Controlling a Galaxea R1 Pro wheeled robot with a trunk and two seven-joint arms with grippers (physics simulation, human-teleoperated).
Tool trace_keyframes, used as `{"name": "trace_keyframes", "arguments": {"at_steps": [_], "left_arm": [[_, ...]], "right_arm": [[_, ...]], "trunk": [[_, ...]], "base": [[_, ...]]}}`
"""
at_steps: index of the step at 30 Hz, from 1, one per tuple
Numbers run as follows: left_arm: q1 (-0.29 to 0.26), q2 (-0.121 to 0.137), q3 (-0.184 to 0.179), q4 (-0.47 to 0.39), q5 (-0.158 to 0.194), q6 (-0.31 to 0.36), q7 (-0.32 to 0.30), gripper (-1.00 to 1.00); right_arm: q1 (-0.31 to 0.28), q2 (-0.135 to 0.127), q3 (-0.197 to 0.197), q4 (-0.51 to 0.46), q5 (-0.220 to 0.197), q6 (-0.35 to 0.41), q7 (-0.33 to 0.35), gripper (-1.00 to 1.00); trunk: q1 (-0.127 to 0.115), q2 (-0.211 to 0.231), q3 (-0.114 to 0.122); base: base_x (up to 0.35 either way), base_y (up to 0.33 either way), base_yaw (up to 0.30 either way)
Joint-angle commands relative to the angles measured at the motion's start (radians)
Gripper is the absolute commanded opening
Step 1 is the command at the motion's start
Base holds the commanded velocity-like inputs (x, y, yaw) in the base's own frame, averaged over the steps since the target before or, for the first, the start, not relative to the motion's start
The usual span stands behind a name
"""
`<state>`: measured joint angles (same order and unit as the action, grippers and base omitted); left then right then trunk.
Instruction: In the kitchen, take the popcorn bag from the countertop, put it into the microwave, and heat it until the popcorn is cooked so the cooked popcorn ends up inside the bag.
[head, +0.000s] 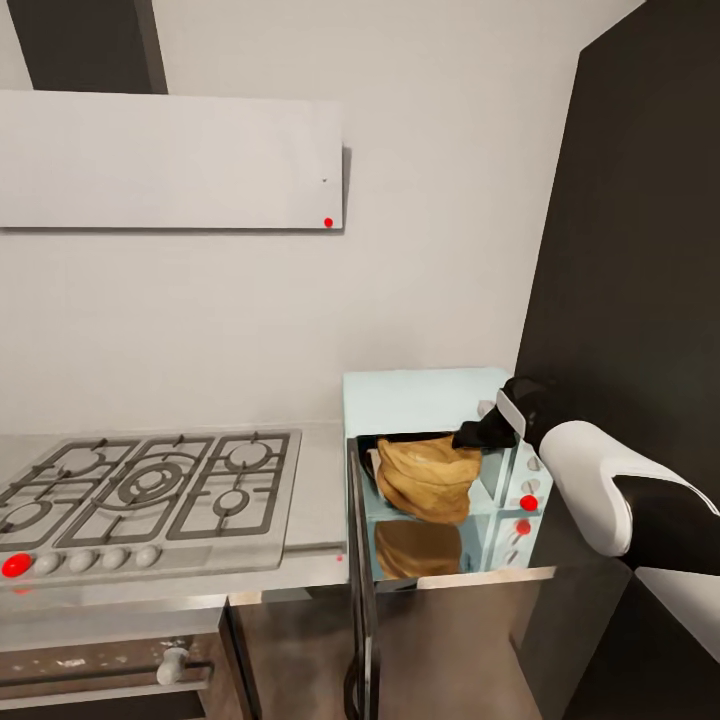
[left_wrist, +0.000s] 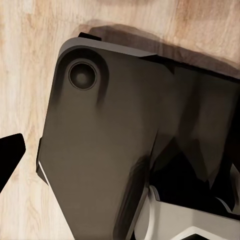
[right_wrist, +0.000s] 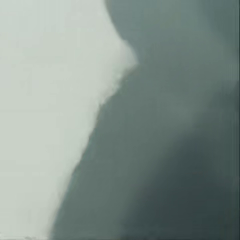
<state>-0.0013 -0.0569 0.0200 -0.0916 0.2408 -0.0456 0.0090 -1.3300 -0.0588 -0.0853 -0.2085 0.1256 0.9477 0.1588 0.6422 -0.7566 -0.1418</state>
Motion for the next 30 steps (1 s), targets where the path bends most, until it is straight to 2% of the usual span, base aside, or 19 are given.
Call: {"name": "trace_keyframes", "arguments": {"at_steps": [1,7,11,15,20,27,29,30], "left_arm": [[0.0,0.0,0.001,0.0,0.003,-0.002,0.001,1.0],[0.0,0.0,0.001,0.0,0.003,-0.002,0.001,1.0],[0.0,-0.001,0.001,0.0,0.003,-0.002,0.0,1.0],[0.0,-0.002,0.001,0.0,0.003,-0.003,0.0,1.0],[0.0,-0.006,0.003,0.0,0.003,-0.003,0.002,1.0],[0.0,-0.005,0.003,0.0,0.003,-0.003,0.002,1.0],[0.0,-0.004,0.003,0.0,0.003,-0.003,0.002,1.0],[0.0,-0.004,0.003,0.0,0.003,-0.003,0.002,1.0]], "right_arm": [[0.0,0.0,-0.01,-0.003,0.038,-0.054,0.011,1.0],[0.0,-0.003,-0.009,-0.003,0.038,-0.045,0.013,1.0],[0.0,-0.002,-0.008,-0.005,0.049,-0.008,0.025,1.0],[0.0,-0.007,-0.006,-0.015,0.058,-0.002,0.107,1.0],[0.0,-0.009,-0.005,-0.022,0.074,-0.007,0.166,1.0],[0.0,-0.01,-0.006,-0.029,0.083,-0.012,0.203,1.0],[0.0,-0.01,-0.007,-0.033,0.084,-0.017,0.246,1.0],[0.0,-0.015,-0.007,-0.049,0.084,-0.024,0.295,1.0]], "trunk": [[0.003,0.0,-0.002],[0.003,0.0,-0.002],[0.003,0.0,-0.002],[0.003,0.0,-0.002],[0.003,0.0,-0.002],[0.003,0.0,-0.002],[0.003,0.0,-0.002],[0.003,0.0,-0.002]], "base": [[0.0,0.0,0.0],[0.0,0.0,0.0],[0.0,0.0,0.0],[-0.03,0.0,0.0],[-0.288,0.0,0.0],[-0.345,0.0,0.0],[-0.346,0.0,0.0],[-0.346,0.0,0.0]]}}
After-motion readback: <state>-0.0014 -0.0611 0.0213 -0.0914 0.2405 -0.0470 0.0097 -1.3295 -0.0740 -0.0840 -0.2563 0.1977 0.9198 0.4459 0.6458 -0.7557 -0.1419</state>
